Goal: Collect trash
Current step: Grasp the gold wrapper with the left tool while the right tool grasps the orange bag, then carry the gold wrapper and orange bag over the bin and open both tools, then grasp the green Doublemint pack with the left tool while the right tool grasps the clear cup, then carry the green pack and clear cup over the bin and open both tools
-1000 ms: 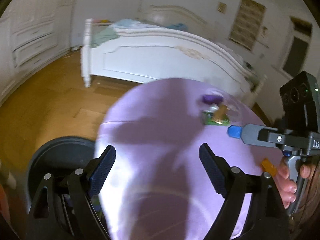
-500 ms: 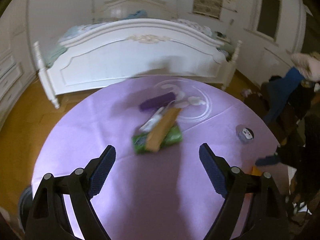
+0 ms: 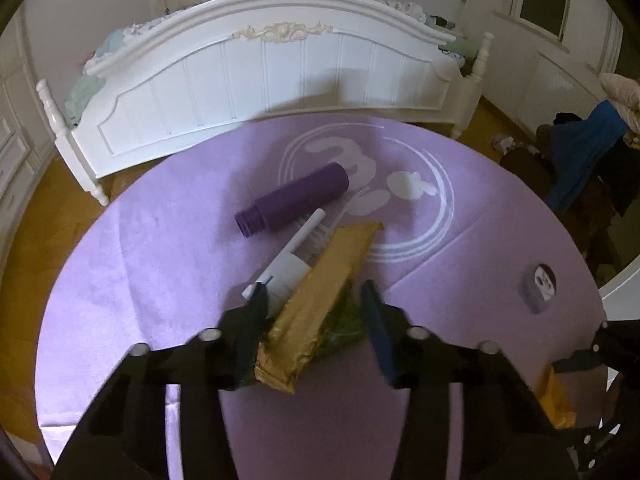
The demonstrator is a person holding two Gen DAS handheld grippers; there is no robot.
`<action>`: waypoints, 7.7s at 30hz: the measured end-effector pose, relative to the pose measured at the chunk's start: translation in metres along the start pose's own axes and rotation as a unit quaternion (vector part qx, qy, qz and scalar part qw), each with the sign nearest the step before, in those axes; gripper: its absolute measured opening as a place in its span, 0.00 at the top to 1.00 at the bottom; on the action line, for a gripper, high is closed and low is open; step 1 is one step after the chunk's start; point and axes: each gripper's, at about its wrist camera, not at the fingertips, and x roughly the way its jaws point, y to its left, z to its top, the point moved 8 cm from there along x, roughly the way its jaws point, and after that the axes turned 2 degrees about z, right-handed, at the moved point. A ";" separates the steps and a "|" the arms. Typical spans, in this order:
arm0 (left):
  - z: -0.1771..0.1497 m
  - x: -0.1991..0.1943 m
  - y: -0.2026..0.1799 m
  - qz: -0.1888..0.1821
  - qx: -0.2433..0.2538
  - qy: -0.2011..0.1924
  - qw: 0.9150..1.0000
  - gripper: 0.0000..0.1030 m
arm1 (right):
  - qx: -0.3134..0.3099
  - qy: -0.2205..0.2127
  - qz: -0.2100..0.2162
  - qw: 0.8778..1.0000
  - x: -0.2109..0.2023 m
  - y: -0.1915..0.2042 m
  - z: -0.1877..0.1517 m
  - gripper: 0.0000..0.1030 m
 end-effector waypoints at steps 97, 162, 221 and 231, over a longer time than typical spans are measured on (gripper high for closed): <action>-0.255 -0.219 0.271 0.112 -0.333 -0.166 0.921 0.23 | -0.027 0.028 0.233 0.972 0.169 0.333 0.234 0.30; -0.035 -0.004 -0.016 -0.028 0.066 0.001 0.997 0.68 | 0.157 -0.046 -0.060 0.985 0.008 -0.090 0.041 0.46; -0.280 -0.217 0.272 0.124 -0.337 -0.151 0.921 0.70 | -0.046 0.057 0.169 0.983 0.179 0.321 0.202 0.46; -0.283 -0.203 0.282 0.112 -0.343 -0.138 0.922 0.70 | -0.050 0.075 0.172 0.981 0.205 0.328 0.200 0.46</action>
